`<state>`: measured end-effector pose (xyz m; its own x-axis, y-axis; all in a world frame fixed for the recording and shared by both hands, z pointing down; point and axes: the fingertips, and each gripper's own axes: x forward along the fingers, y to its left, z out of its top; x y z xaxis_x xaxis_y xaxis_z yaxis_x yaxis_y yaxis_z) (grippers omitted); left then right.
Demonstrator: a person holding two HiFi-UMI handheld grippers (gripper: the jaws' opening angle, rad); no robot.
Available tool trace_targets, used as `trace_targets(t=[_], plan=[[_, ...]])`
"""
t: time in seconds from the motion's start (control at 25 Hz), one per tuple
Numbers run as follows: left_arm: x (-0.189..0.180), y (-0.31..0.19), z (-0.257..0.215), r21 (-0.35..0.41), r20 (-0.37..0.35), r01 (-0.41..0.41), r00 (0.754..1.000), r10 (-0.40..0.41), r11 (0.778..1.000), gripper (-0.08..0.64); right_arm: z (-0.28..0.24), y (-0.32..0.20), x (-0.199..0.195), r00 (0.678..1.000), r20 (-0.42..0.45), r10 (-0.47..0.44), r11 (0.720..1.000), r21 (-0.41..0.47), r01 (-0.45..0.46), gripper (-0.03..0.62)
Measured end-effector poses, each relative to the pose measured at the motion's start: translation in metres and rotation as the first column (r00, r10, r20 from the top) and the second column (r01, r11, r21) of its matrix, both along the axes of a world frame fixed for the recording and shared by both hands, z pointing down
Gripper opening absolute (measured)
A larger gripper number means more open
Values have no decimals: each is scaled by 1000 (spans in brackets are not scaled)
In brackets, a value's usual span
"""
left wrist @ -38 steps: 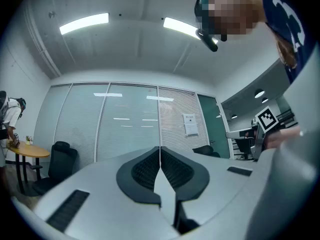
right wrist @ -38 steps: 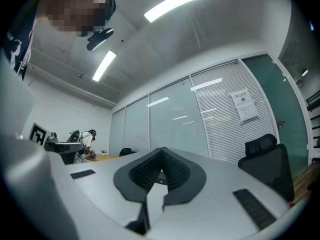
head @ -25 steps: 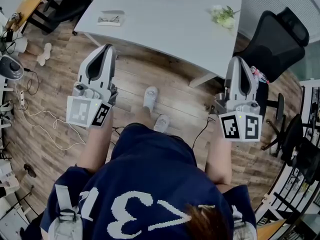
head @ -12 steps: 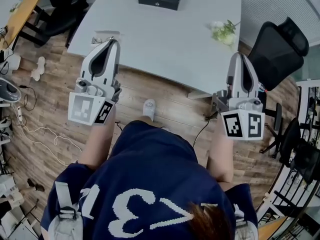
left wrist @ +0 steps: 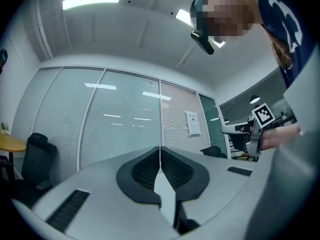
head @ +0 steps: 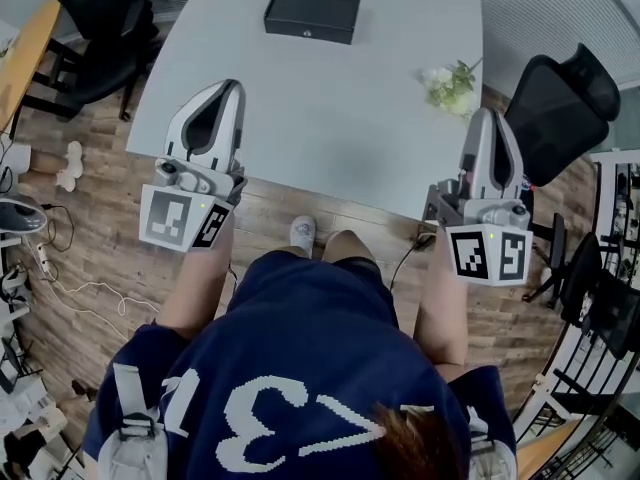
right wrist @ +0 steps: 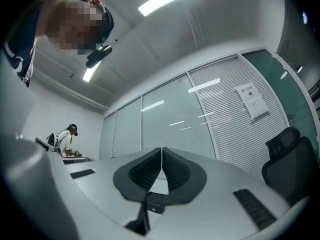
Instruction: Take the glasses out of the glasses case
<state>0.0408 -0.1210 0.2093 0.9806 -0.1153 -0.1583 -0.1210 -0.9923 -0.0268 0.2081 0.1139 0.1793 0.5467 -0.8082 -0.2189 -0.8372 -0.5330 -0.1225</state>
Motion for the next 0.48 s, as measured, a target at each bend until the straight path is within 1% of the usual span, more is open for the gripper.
trace_targets(t=[0.12,0.28,0.36,0.48], plan=[[27,-6,11,-10,19,-1,1000,1,1000,20,7,-8,27,1000,13,-7,1000,-4,7,28],[69,-13,18,-19,20,25,999,-25,999,20,13,-25,72,999,12,-52,999,2,52,28],[77,-11,15,-26,15,30,999,-30,999,20,7,-30,81,997,-3,-78,997,1,78,28],[82,-11,3,-7,-12,53,998,-54,999,20,-9,-36,88,994,-37,-106,994,14,107,28]])
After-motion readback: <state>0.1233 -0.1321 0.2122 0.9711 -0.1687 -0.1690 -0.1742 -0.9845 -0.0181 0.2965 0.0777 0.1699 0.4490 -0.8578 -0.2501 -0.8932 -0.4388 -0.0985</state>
